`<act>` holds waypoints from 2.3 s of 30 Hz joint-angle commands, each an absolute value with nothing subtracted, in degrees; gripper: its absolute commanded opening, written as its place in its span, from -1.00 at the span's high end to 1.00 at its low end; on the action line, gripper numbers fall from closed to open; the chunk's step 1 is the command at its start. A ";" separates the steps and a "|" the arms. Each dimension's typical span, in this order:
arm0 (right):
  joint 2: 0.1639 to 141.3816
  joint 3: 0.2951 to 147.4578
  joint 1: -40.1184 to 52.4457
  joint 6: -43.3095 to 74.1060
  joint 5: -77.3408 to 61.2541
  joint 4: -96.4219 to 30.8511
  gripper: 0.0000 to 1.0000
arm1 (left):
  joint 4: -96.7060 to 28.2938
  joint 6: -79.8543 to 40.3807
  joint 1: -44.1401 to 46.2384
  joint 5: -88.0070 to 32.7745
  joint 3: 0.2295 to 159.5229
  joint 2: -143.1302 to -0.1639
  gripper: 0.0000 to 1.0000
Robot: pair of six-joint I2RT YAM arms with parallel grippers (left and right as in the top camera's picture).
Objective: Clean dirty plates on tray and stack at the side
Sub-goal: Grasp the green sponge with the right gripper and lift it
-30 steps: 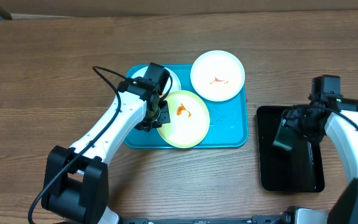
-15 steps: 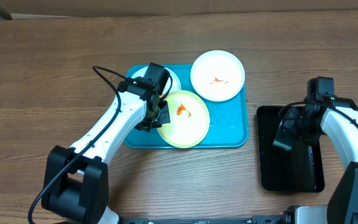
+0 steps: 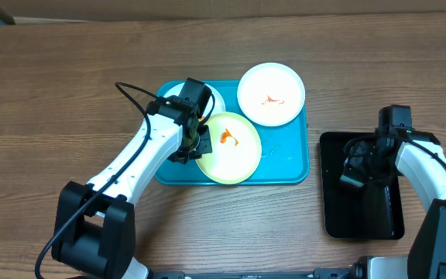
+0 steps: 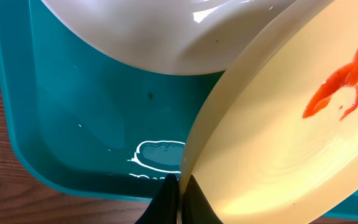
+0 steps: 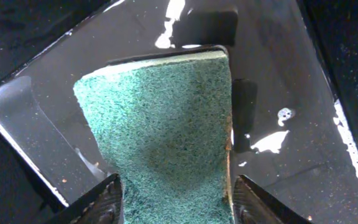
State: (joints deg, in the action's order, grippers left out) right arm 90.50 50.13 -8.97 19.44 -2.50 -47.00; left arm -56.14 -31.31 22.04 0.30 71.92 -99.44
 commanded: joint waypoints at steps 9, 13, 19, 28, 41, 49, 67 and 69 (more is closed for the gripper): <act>90.70 45.67 -8.97 19.31 -2.68 -43.33 0.23 | -56.07 -30.63 22.15 1.04 71.72 -99.37 0.92; 90.67 45.82 -8.97 19.31 -2.66 -43.42 0.57 | -56.07 -30.61 22.15 1.04 71.72 -99.37 0.92; 90.65 49.01 -8.97 19.53 -2.63 -46.54 0.78 | -56.07 -30.63 22.15 1.04 71.72 -99.37 0.92; 90.65 59.68 -8.97 18.28 -4.47 -56.62 0.92 | -56.05 -30.63 22.15 1.04 71.72 -99.37 0.92; 90.67 49.52 -8.97 17.78 -7.99 -47.53 0.92 | -56.10 -30.61 22.15 1.04 71.72 -99.37 0.91; 90.67 39.75 -8.97 18.39 -10.72 -37.50 0.92 | -56.10 -30.61 22.15 1.04 71.72 -99.37 0.91; 87.09 64.10 -8.95 17.08 -13.17 -57.60 0.92 | -55.57 -30.59 22.13 1.02 71.72 -99.37 0.92; 87.11 64.10 -8.95 16.01 -13.17 -58.92 0.92 | -55.35 -30.59 22.15 1.02 71.72 -99.37 0.92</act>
